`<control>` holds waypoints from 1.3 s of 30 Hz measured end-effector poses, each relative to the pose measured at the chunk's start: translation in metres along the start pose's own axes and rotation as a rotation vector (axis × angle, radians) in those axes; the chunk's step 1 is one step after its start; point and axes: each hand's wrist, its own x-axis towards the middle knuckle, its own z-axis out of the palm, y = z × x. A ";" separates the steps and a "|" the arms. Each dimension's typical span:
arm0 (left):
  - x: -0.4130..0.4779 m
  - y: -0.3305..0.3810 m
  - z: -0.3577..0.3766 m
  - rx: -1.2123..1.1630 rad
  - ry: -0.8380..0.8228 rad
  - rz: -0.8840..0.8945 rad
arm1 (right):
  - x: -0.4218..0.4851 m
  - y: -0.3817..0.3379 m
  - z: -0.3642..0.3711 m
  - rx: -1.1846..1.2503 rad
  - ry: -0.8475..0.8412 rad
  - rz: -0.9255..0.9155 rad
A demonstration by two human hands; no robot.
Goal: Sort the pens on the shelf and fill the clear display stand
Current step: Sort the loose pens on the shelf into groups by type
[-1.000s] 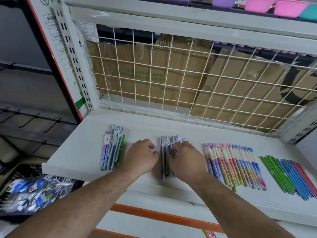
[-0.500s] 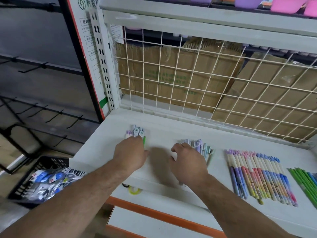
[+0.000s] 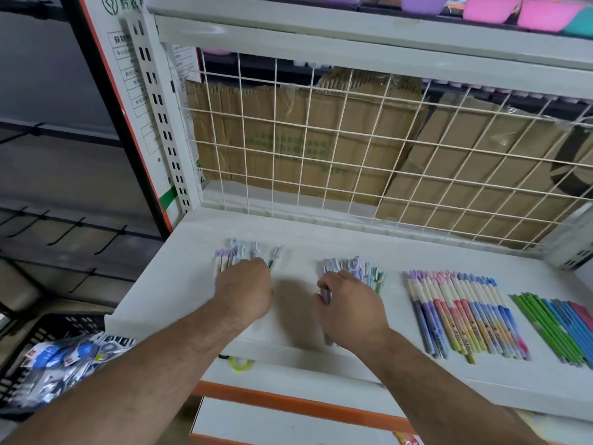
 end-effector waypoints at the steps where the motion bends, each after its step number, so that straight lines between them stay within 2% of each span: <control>1: 0.001 0.001 0.001 0.001 -0.003 -0.005 | -0.001 0.001 -0.001 -0.004 -0.001 0.004; 14: -0.009 0.031 -0.007 0.177 -0.185 0.074 | -0.010 0.017 -0.007 0.035 0.035 0.000; 18: -0.005 0.035 -0.018 -0.113 -0.191 0.037 | -0.013 0.025 -0.011 0.076 0.050 -0.011; 19: -0.004 0.039 -0.021 -0.253 -0.214 0.038 | -0.013 0.028 -0.011 0.115 0.041 -0.012; 23: -0.015 0.068 -0.032 -1.057 -0.387 -0.065 | -0.015 0.033 -0.016 0.372 -0.008 0.001; 25: -0.022 0.081 -0.034 -1.244 -0.423 -0.117 | -0.016 0.036 -0.022 0.461 -0.003 0.016; 30: -0.031 0.107 -0.026 -1.430 -0.522 -0.104 | -0.026 0.051 -0.041 0.677 -0.011 0.122; 35: -0.039 0.138 -0.018 -1.473 -0.533 -0.049 | -0.035 0.072 -0.052 0.664 -0.029 0.228; 39: -0.044 0.164 -0.017 -1.523 -0.563 -0.043 | -0.043 0.095 -0.064 0.753 -0.012 0.311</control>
